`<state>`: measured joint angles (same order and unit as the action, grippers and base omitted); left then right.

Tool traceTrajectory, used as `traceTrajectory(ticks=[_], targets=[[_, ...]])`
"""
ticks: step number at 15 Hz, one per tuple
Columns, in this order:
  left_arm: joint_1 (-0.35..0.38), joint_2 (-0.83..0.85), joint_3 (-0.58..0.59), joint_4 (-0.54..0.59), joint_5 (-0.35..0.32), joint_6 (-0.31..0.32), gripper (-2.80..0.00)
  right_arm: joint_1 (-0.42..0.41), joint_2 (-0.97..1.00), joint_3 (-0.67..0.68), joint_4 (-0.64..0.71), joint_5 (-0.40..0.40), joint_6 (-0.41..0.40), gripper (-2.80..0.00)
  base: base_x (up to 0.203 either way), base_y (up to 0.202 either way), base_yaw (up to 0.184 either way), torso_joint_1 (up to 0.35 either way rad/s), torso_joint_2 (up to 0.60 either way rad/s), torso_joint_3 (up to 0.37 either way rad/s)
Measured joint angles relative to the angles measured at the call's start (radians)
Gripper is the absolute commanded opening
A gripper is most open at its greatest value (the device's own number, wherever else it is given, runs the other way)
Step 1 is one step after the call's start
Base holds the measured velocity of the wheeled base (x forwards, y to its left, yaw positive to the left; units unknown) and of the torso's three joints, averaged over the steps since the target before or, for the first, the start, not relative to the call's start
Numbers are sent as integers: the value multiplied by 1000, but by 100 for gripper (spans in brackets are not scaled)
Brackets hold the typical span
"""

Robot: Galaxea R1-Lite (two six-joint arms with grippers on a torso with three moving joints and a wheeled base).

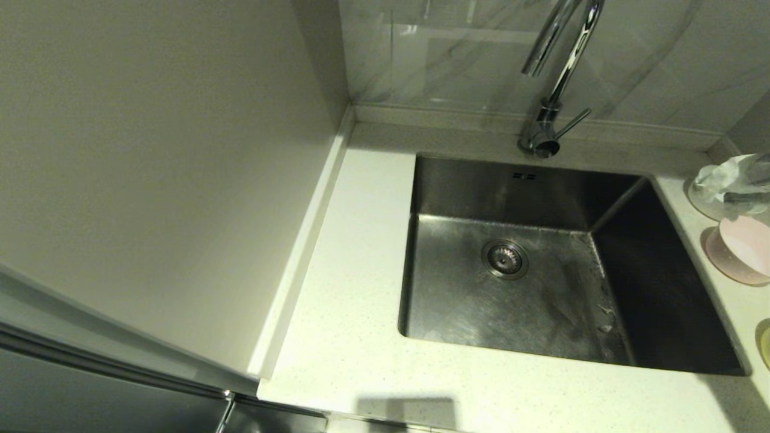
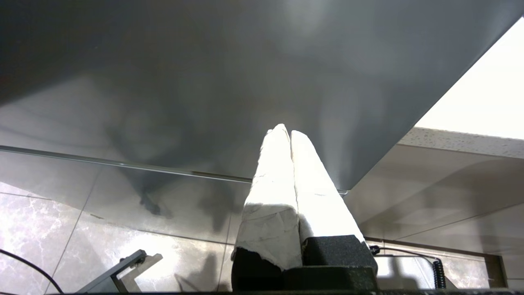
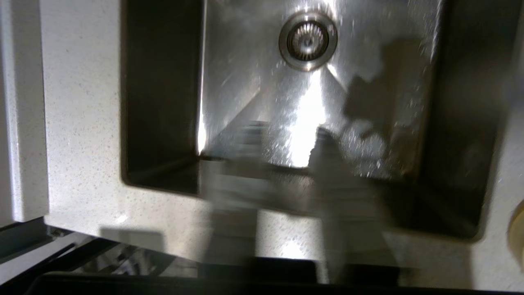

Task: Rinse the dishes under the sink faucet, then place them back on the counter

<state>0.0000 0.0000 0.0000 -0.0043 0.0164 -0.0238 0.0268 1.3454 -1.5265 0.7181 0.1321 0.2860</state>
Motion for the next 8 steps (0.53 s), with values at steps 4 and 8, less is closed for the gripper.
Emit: traceTrajectory(ticks=[4, 8], targets=[[0, 0, 0, 0, 0, 0, -280, -2, -181, 273, -232, 25, -153, -280, 0, 0, 0, 0, 0, 0], [0, 0, 0, 0, 0, 0, -280, -2, -446, 588, -341, 68, -290, -280, 0, 0, 0, 0, 0, 0]])
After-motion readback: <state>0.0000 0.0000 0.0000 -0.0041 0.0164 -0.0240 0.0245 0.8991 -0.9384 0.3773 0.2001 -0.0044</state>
